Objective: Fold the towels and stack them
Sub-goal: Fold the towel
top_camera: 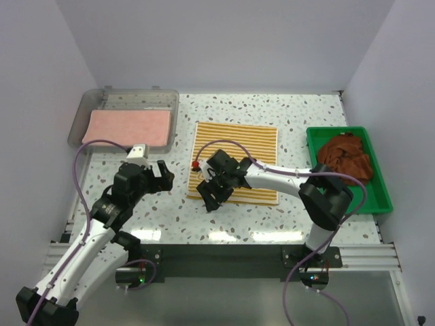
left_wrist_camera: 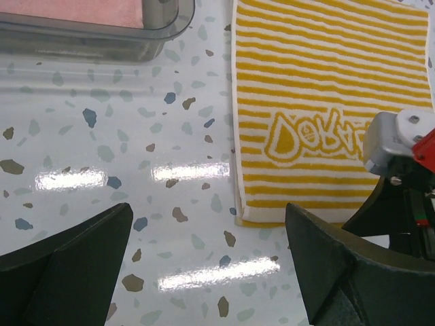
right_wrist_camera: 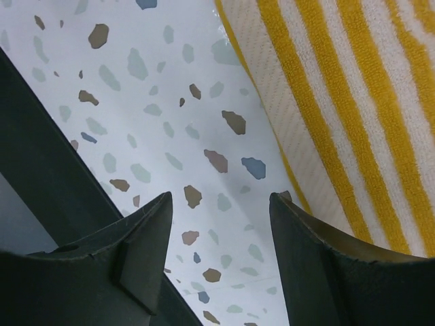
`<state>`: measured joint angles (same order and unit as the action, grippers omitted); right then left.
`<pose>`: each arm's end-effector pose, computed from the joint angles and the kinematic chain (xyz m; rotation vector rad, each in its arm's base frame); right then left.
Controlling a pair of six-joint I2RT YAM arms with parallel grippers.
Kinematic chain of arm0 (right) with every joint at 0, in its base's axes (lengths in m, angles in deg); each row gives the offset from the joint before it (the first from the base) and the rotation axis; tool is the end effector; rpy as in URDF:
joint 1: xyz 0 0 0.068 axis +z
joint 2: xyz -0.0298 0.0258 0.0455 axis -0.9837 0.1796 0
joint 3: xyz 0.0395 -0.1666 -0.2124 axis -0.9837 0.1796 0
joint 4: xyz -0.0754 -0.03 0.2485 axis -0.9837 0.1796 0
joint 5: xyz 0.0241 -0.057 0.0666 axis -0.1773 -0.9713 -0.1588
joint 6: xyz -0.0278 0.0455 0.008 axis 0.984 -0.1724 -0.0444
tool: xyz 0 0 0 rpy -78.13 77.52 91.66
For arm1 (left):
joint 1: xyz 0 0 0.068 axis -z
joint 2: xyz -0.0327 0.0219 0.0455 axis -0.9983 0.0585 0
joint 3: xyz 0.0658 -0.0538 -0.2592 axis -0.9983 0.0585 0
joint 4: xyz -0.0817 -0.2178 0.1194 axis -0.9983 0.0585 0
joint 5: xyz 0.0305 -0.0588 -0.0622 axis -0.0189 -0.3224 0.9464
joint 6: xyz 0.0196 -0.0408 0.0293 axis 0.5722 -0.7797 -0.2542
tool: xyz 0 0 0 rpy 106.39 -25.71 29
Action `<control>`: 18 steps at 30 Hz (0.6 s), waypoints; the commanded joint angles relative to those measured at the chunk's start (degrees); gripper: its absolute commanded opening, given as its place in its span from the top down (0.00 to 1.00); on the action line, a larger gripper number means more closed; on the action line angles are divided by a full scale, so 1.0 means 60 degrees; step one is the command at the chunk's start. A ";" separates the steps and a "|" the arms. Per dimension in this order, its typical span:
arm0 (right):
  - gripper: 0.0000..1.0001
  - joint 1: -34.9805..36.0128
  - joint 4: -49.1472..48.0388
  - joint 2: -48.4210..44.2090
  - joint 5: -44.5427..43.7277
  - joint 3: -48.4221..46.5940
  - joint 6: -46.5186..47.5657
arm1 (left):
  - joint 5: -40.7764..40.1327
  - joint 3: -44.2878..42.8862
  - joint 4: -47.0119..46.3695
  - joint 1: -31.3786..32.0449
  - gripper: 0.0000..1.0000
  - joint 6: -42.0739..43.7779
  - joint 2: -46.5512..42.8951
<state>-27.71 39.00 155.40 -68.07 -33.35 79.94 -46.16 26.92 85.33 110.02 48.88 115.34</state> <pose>0.2115 0.2894 0.1817 -1.1731 2.5249 0.7552 0.1411 -0.0555 0.2585 -0.1415 2.0851 -0.3861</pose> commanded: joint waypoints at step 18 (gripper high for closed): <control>0.73 0.0161 -0.2006 0.1046 -0.1761 -0.1258 -0.1414 | -0.0427 0.0069 -0.0288 -0.0014 0.02 0.0041 -0.0032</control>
<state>-27.56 31.80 160.53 -77.73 -41.85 74.08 -47.56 26.92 85.33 110.02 48.86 115.06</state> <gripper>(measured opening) 0.286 0.988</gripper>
